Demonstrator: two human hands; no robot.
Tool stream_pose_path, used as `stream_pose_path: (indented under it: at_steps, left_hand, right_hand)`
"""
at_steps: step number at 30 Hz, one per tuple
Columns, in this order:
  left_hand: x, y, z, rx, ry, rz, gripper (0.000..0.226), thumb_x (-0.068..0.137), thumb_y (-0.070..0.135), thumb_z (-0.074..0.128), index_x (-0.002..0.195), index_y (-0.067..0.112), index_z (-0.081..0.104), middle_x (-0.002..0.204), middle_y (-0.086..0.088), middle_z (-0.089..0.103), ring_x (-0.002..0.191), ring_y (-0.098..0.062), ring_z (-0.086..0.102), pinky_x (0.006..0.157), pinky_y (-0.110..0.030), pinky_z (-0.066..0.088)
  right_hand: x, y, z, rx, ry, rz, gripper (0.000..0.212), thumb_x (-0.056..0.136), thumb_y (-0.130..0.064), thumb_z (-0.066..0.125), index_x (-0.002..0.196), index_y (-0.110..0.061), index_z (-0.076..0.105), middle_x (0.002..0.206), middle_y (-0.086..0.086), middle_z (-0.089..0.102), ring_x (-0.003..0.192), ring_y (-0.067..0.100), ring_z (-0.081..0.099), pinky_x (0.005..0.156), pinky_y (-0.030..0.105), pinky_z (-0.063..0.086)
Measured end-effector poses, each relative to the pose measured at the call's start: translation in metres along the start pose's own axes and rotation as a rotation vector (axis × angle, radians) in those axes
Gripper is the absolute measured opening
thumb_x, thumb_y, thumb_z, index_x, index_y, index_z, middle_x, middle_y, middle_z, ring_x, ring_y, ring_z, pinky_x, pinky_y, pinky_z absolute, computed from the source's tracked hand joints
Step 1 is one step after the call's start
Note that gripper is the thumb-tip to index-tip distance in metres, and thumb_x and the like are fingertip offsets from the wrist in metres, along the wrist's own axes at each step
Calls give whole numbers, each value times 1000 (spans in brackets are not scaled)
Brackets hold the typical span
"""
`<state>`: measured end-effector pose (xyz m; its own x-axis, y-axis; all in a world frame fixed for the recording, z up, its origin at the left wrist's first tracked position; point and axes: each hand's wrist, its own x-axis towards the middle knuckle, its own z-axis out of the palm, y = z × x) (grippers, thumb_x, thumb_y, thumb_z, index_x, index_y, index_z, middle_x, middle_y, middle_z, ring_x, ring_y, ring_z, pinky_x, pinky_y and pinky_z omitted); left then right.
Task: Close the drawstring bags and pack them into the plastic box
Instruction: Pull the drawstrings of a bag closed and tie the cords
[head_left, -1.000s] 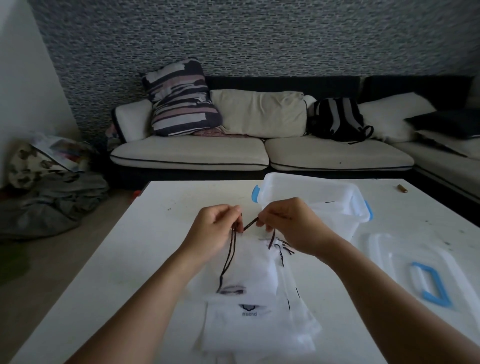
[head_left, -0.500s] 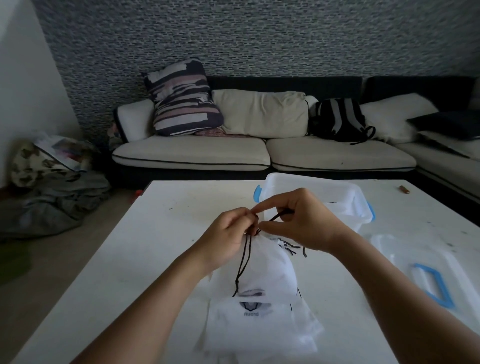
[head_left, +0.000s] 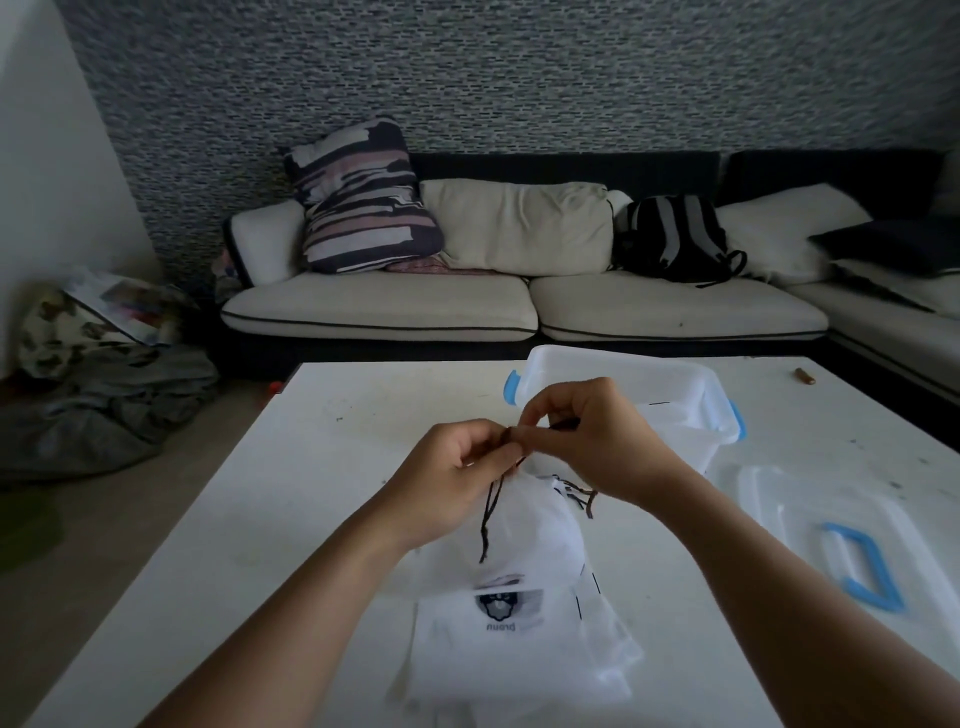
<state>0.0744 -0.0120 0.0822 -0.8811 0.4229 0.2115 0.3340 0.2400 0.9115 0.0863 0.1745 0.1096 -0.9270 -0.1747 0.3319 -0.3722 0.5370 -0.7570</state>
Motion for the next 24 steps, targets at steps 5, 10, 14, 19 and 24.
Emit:
stream_pose_path:
  at_steps: [5,10,14,19,24]
  left_hand:
    - [0,5,-1,-156,33,-16,27,102,19,53,86,13,73,83,2,72,80,-11,64,75,-21,50]
    - [-2,10,-5,-261,57,-17,39,106,25,42,83,15,72,85,-1,70,81,-8,64,76,-18,46]
    - [-3,9,-5,-243,30,-28,38,106,23,43,82,14,72,85,-3,69,84,-9,64,79,-19,46]
    - [-4,9,-5,-269,18,-41,38,105,22,45,82,14,74,84,-3,69,86,-14,64,82,-23,47]
    - [-3,8,-3,-350,1,-93,38,105,17,43,87,10,75,86,-5,70,85,-14,65,76,-18,49]
  right_hand:
    - [3,0,1,460,-70,226,23,104,-18,49,83,-8,50,57,-4,30,52,13,19,44,23,16]
    - [5,-1,2,593,-101,307,32,106,-18,38,78,-16,22,64,0,19,54,14,13,44,22,13]
    - [1,-5,-3,467,-193,218,23,102,-22,52,92,-4,63,60,-1,30,51,12,19,43,22,16]
    - [1,-8,-2,395,-87,125,20,98,-17,61,87,-3,70,52,-10,41,43,4,30,41,16,25]
    - [5,0,1,549,-24,219,28,102,-25,53,82,-8,61,54,-6,25,48,9,18,44,22,15]
